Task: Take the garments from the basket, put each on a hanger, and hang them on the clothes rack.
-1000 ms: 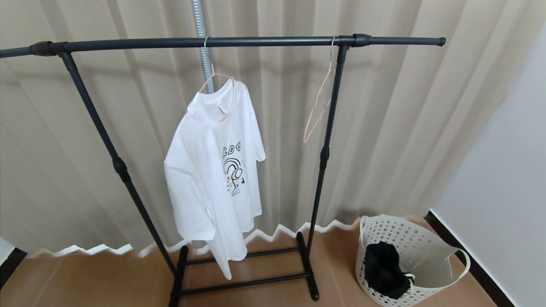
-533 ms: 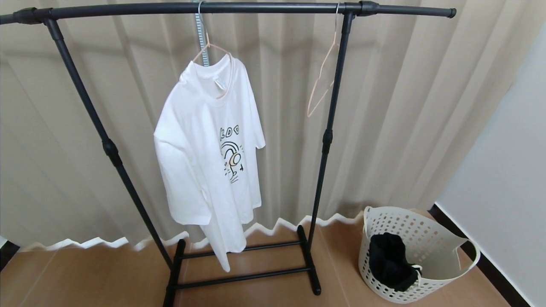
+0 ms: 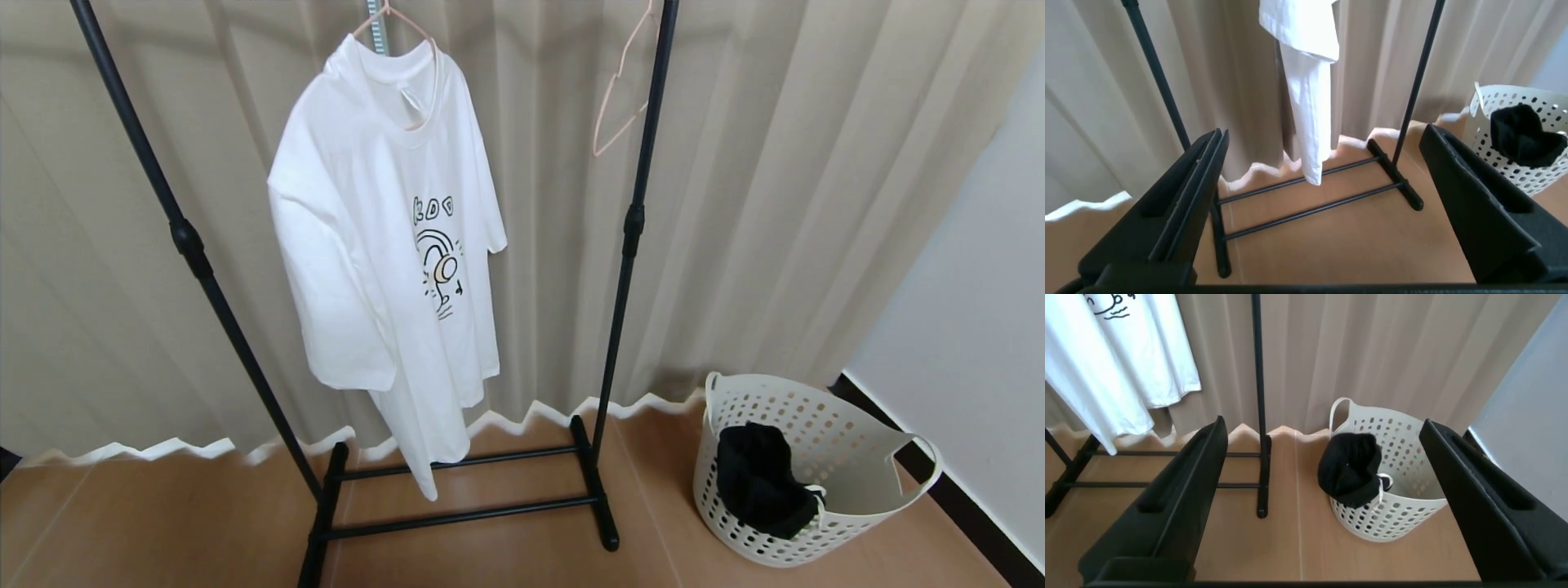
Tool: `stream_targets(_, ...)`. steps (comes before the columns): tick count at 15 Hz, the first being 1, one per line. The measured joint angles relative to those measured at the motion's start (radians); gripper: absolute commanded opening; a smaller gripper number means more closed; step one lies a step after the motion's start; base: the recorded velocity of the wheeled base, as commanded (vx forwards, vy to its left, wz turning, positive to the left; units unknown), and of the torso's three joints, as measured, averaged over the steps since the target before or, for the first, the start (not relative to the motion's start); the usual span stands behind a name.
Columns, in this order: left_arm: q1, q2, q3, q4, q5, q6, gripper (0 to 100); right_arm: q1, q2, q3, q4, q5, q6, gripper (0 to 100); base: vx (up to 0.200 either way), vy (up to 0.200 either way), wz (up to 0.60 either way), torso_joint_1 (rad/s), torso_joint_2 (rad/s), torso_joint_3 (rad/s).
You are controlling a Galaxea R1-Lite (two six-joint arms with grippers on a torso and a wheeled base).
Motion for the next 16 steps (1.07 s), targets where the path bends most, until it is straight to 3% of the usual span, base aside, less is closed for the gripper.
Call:
stream_targets(4, 0.000, 0.000, 0.000, 0.000, -0.001, 0.000, 100, 0.000, 0.000, 0.000, 0.000, 0.000, -0.001, 100, 0.150, 0.000, 0.00, -0.042, 0.27, 0.234)
stream_targets(10, 0.000, 0.000, 0.000, 0.000, 0.000, -0.001, 100, 0.000, 0.000, 0.000, -0.001, 0.000, -0.002, 100, 0.200, 0.000, 0.00, -0.003, 0.02, 0.018)
stream_targets(12, -0.001, 0.000, 0.000, -0.001, 0.001, -0.001, 100, 0.000, 0.000, 0.000, -0.001, 0.000, -0.002, 100, 0.000, 0.000, 0.00, 0.000, 0.00, 0.000)
stream_targets(16, -0.001, 0.000, 0.000, -0.001, 0.001, -0.001, 100, 0.000, 0.000, 0.000, 0.000, 0.000, -0.002, 100, 0.000, 0.000, -0.60, 0.006, 0.00, 0.006)
